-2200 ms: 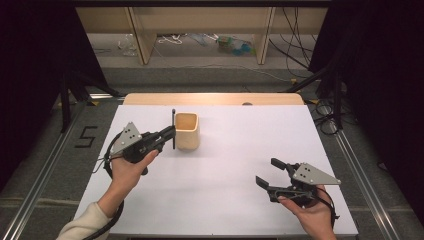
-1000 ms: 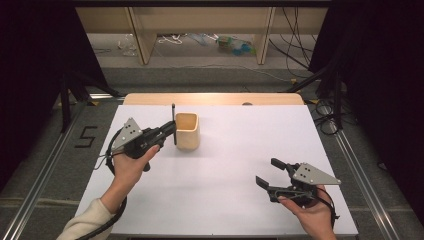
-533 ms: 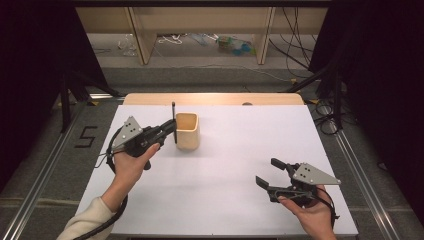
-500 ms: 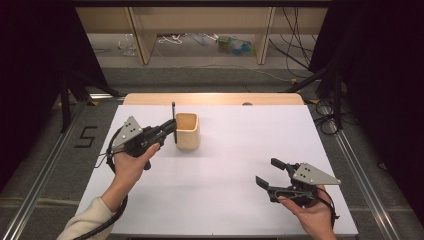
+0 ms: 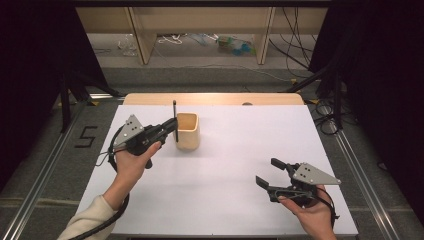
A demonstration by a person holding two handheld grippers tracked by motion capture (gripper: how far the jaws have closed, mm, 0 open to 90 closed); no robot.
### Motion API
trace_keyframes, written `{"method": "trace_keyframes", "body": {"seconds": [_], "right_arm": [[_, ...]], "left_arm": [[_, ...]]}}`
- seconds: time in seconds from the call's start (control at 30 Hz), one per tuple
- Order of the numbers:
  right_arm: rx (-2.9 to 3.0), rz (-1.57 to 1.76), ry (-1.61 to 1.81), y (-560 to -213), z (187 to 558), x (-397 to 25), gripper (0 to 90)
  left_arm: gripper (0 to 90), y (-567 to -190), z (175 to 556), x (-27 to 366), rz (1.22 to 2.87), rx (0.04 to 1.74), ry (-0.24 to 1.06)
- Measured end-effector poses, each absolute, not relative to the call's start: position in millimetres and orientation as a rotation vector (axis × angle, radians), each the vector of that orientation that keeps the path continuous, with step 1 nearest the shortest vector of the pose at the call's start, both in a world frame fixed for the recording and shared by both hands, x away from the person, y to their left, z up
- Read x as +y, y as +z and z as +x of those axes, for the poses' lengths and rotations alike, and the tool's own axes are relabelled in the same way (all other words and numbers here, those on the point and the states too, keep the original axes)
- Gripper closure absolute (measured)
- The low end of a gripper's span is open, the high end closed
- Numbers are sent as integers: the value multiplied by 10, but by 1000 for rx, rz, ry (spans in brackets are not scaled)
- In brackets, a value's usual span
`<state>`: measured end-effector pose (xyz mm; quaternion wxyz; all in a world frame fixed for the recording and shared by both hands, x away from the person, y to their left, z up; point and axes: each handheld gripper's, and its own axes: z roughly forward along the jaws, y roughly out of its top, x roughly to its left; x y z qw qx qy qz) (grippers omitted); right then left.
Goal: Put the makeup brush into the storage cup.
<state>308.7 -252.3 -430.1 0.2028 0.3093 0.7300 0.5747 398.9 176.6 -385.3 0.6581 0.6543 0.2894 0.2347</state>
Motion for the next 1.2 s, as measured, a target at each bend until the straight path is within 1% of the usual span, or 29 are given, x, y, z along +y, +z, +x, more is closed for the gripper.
{"method": "trace_keyframes", "body": {"seconds": [1.03,1.1,1.2], "right_arm": [[2034,862,1609,-4302,3089,-2527,220],[2025,845,1607,-4304,3099,-2531,221],[2024,841,1606,-4304,3101,-2532,221]], "left_arm": [[838,-3837,4062,1747,1465,665,536],[838,-3847,4043,1733,1461,699,506],[838,-3849,4051,1732,1458,702,505]]}}
